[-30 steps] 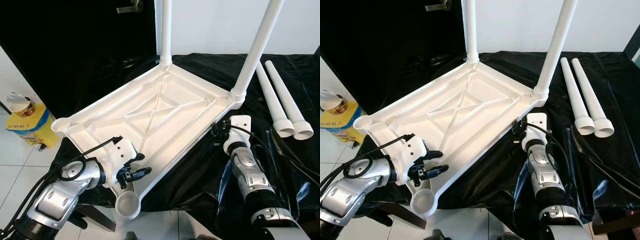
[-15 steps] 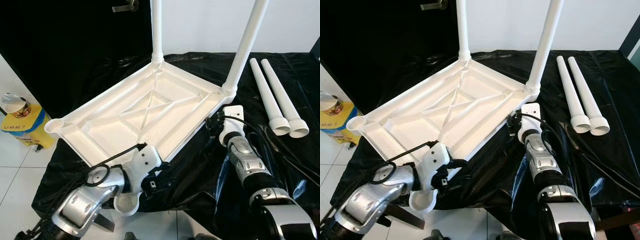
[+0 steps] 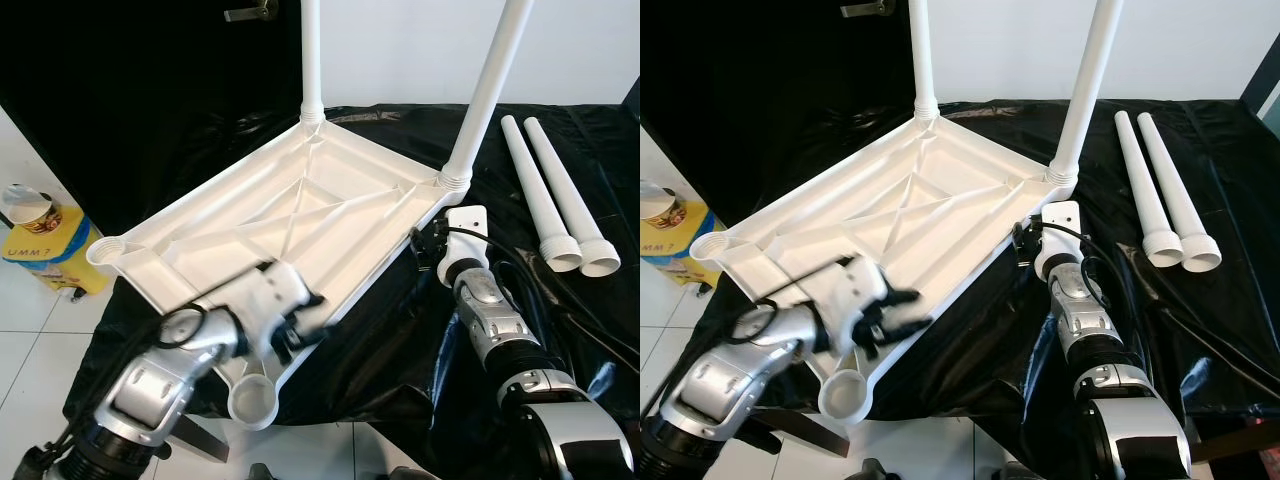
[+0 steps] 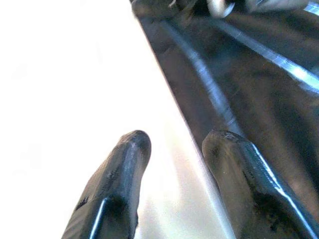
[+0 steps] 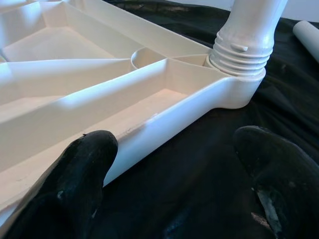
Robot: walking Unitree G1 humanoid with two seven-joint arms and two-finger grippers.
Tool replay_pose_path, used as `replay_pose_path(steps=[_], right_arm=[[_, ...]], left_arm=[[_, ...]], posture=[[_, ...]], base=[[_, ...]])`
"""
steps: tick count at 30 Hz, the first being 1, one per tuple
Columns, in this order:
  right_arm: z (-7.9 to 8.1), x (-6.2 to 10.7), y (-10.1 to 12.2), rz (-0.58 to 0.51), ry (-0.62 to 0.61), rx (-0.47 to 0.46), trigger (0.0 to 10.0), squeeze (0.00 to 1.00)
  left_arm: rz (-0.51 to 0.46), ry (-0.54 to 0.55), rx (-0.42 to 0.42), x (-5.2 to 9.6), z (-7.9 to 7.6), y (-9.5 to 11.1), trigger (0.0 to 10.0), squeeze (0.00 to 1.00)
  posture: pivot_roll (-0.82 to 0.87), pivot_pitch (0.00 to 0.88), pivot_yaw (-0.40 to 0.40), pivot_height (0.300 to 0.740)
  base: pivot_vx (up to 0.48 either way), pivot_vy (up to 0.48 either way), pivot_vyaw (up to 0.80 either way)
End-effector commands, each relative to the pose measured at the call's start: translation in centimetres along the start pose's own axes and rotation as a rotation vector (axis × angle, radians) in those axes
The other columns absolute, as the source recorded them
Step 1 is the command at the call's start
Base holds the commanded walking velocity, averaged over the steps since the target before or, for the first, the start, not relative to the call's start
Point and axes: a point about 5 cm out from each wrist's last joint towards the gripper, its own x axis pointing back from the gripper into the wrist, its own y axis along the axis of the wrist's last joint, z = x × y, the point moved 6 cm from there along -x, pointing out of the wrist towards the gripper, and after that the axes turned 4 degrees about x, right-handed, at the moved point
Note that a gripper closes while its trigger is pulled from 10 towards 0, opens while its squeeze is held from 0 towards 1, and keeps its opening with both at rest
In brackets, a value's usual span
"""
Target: Building children table
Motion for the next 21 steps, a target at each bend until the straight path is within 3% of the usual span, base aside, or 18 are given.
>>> replay_pose_path(steps=[1,3,5,12,13,15,16,19,21], right_arm=[[-0.1,0.3,0.0,-0.018,-0.008,-0.013,10.0,0.0],[-0.1,0.3,0.0,-0.018,-0.008,-0.013,10.0,0.0],[0.3,0.6,-0.4,-0.013,-0.003,-0.017,10.0,0.0],[0.4,0.6,-0.5,-0.014,0.002,-0.022,10.0,0.0],[0.6,0.6,-0.5,-0.013,0.011,-0.023,10.0,0.0],[0.6,0.6,-0.5,-0.013,0.011,-0.023,10.0,0.0],[0.9,0.5,-0.4,-0.013,0.023,-0.025,10.0,0.0],[0.9,0.5,-0.4,-0.013,0.023,-0.025,10.0,0.0],[2.2,0.4,-0.2,-0.009,0.089,-0.043,10.0,0.0]], left_arm=[[0.11,0.12,-0.068,1.9,3.1,-1.9,10.0,0.0],[0.11,0.12,-0.068,1.9,3.1,-1.9,10.0,0.0],[0.255,0.17,-0.141,3.6,4.6,-4.7,10.0,0.0],[0.313,0.159,-0.169,3.8,4.2,-5.9,10.0,0.0],[0.32,0.116,-0.161,3.6,3.2,-6.1,10.0,0.0],[0.32,0.116,-0.161,3.6,3.2,-6.1,10.0,0.0],[0.327,0.069,-0.161,3.3,2.1,-6.3,10.0,0.0],[0.327,0.069,-0.161,3.3,2.1,-6.3,10.0,0.0],[0.31,-0.051,-0.137,2.4,-0.7,-6.2,10.0,0.0]], posture=[[0.03,0.063,0.0,0.74],[0.03,0.063,0.0,0.74],[0.02,0.069,0.002,0.74],[0.02,0.071,0.003,0.74],[0.02,0.072,0.002,0.74],[0.02,0.072,0.002,0.74],[0.02,0.072,0.0,0.74],[0.02,0.072,0.0,0.74],[0.02,0.073,-0.001,0.74]], base=[[0.0,0.0,0.0],[0.0,0.0,0.0],[0.0,0.0,0.0],[0.0,0.0,0.0],[0.0,0.0,0.0],[0.0,0.0,0.0],[0.0,0.0,0.0],[0.0,0.0,0.0],[0.0,0.0,0.0]])
